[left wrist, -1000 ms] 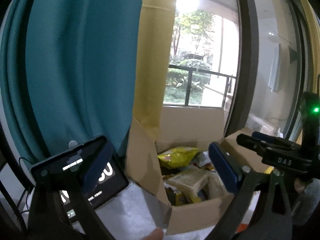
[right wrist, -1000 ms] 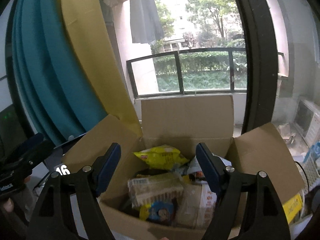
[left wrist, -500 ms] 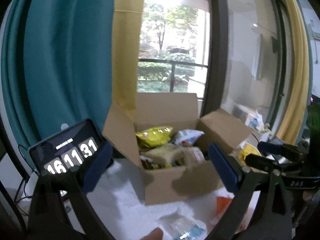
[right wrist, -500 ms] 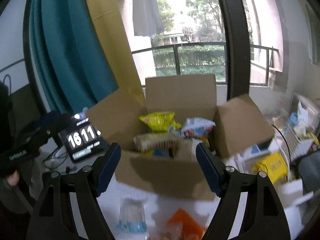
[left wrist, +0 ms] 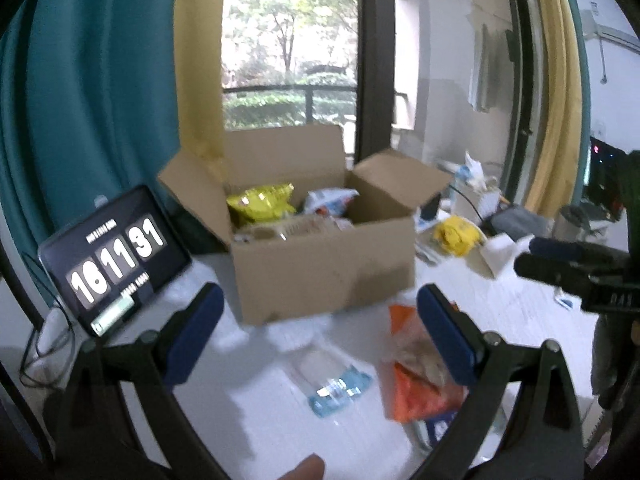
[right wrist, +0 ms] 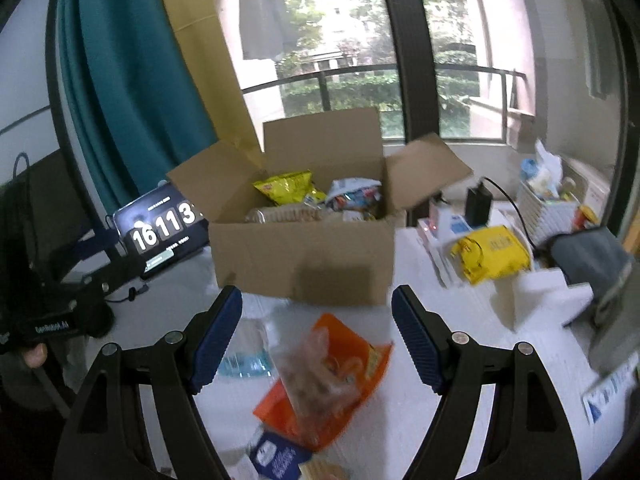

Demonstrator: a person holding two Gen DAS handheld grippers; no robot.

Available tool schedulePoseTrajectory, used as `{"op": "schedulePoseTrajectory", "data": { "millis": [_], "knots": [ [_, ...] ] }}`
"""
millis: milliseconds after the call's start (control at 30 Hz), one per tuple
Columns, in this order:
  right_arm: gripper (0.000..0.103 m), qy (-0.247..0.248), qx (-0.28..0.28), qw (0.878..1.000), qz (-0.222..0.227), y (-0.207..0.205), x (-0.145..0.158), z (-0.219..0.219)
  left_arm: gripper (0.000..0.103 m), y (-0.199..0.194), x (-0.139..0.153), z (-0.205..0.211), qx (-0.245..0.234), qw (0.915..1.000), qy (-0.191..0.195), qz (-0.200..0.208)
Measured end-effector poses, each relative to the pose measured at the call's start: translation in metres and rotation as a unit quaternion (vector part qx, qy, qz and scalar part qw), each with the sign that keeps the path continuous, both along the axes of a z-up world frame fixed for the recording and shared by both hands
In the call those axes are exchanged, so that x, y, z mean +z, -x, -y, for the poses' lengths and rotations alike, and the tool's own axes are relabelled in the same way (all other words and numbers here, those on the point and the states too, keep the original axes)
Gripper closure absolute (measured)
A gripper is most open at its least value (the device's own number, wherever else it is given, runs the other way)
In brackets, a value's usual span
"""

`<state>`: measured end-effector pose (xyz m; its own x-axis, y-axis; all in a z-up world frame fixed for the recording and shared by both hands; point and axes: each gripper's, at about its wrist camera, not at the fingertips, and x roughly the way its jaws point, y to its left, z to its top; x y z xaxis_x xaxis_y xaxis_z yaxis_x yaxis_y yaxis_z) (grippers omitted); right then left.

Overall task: Organize snacks
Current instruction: 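Withdraw both grippers from the box back toward the remaining snacks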

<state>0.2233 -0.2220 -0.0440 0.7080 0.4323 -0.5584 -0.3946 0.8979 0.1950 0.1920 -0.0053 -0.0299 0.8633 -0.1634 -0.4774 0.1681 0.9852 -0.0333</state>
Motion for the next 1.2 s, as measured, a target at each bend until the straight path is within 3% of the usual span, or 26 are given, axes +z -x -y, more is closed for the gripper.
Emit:
{"op": "schedulePoseTrajectory", "data": {
  "millis": [533,733,833,1200],
  "knots": [
    [0.023,-0.018,-0.055,0.997,-0.048,0.05,-0.036,0.043,0.005,0.055,-0.078,0.042,-0.077,0.9914,0.005,-0.105],
    [0.023,-0.016,-0.061,0.996,-0.059,0.066,-0.048,0.052,0.005,0.075,-0.092,0.052,-0.096,0.9878,0.006,-0.123],
    [0.023,-0.016,-0.066,0.995,-0.074,0.071,-0.06,0.057,0.005,0.083,-0.1,0.06,-0.115,0.9843,0.004,-0.135],
    [0.023,-0.022,-0.085,0.991,-0.104,0.082,-0.086,0.072,0.005,0.11,-0.142,0.099,-0.171,0.9622,-0.06,-0.203]
  ]
}}
